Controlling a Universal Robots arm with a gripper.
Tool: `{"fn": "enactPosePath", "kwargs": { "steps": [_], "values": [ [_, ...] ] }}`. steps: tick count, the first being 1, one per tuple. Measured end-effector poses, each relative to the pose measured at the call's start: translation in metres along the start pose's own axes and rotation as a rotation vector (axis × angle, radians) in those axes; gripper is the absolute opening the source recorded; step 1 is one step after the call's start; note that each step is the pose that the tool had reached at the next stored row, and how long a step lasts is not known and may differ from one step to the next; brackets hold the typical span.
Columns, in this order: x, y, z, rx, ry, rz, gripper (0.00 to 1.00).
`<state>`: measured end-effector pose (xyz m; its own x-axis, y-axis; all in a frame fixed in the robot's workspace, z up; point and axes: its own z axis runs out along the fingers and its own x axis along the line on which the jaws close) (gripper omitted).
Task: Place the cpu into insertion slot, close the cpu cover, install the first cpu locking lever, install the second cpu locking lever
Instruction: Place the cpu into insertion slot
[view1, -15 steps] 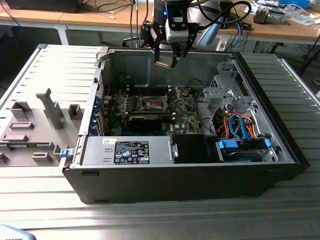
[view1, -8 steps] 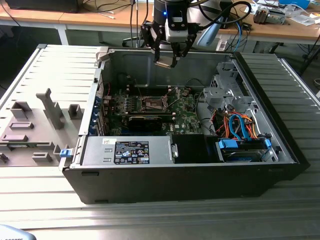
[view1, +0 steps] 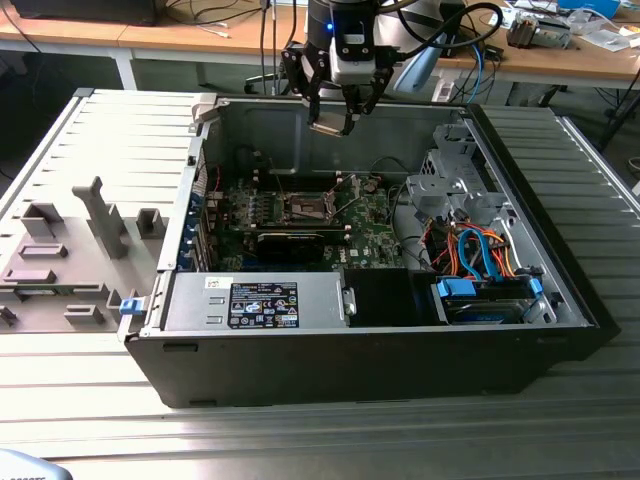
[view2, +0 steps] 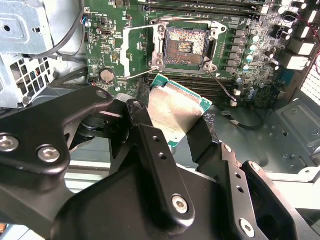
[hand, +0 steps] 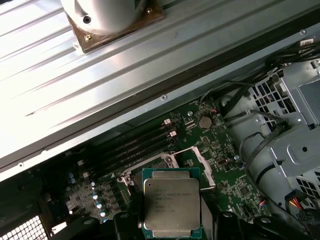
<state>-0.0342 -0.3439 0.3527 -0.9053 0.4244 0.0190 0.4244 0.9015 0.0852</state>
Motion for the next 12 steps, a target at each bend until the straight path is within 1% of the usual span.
{"fn": "enactPosePath", "kwargs": {
  "steps": [12],
  "values": [
    [0.0000,0.0000,0.0000,-0.0001,-0.0006,0.007,0.55]
  ]
}}
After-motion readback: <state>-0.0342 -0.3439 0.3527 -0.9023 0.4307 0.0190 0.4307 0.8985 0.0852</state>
